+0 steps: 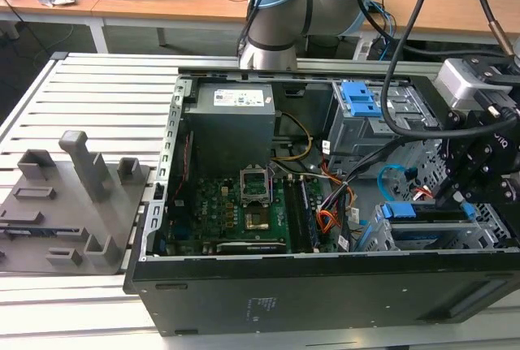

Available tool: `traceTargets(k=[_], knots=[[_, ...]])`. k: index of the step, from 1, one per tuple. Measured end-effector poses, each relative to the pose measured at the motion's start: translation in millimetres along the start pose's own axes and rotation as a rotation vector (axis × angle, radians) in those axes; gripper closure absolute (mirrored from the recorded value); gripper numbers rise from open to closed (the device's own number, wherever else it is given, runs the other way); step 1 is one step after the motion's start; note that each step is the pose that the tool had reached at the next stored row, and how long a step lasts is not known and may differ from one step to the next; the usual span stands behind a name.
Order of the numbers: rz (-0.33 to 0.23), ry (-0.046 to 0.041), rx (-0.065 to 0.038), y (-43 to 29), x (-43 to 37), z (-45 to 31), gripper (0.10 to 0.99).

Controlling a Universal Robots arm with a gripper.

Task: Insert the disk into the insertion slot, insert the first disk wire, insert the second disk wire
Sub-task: 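Insert the first disk wire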

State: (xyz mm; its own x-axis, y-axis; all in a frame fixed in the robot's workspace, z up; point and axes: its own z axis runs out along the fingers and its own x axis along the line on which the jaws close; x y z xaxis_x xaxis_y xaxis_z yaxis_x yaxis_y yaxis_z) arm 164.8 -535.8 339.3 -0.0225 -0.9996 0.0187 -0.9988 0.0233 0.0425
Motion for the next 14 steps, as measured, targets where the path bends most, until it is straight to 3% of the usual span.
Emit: traceTargets(k=[7,9,12,14], knots=[[0.000,-0.0049,0.000,-1.7,0.0,0.4,0.902],[0.000,-0.0102,0.001,-0.9,0.0,-0.7,0.902],[-0.001,-0.0251,0.001,0.2,1.1,-0.9,0.902],[-0.001,-0.0252,0.001,0.1,5.5,-0.7,0.902]])
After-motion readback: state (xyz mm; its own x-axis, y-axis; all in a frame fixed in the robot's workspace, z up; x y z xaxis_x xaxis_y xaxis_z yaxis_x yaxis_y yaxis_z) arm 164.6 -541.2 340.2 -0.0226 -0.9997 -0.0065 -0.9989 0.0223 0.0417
